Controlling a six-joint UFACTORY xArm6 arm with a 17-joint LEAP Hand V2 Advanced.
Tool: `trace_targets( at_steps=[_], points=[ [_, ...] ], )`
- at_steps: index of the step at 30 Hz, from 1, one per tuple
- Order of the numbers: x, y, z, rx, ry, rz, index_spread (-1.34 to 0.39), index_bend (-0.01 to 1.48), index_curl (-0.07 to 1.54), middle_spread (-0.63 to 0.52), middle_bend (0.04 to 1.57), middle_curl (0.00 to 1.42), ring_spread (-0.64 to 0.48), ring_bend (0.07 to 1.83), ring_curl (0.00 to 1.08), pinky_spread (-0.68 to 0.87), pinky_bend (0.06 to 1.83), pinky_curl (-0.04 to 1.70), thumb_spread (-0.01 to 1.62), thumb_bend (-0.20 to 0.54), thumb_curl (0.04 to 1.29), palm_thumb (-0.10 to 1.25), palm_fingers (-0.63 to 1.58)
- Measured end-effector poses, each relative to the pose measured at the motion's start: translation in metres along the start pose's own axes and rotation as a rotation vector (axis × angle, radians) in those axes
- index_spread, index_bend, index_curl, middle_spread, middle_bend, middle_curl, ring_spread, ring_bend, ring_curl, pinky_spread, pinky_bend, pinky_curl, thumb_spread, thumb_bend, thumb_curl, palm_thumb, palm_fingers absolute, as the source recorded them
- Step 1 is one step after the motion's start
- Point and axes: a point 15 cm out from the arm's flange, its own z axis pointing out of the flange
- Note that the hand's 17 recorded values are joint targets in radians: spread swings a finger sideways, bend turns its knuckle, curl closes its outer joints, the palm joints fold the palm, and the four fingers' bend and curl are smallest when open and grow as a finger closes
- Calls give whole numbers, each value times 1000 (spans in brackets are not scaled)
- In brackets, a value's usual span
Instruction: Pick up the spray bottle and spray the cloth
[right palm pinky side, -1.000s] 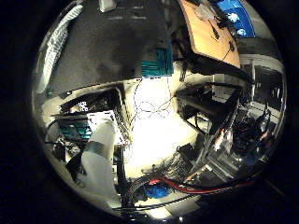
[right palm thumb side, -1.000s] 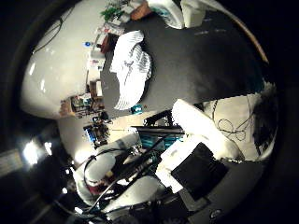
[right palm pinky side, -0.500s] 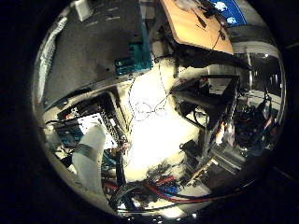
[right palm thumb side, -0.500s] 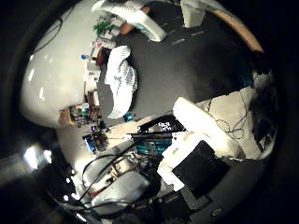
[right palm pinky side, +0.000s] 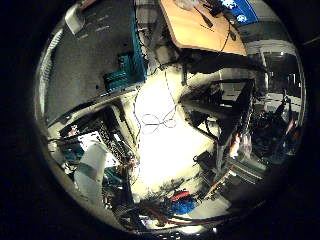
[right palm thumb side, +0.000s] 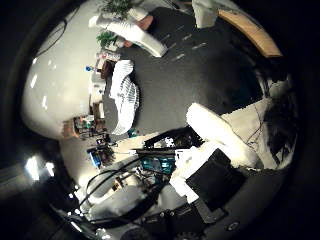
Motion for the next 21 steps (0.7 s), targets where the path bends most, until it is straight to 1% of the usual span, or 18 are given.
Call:
trace_targets(
  at_steps=[4, 9, 16, 21],
  points=[
    [7, -8, -2, 2, 2, -12, -372, 284, 419, 13, 192, 324, 98, 186, 181, 352, 192, 248, 1176, -16, 350, 786, 358],
    [21, -9, 3, -15, -9, -23, -373, 284, 421, 13, 194, 326, 90, 183, 178, 352, 191, 249, 1176, -16, 349, 786, 355],
    [46, -14, 12, -30, 22, -101, -371, 296, 425, -1, 194, 331, 80, 181, 169, 342, 189, 247, 1176, -16, 349, 786, 330],
    [56, -13, 14, -33, 18, -98, -370, 299, 426, -2, 195, 334, 79, 182, 166, 341, 188, 247, 1176, -16, 349, 786, 327]
  ],
)
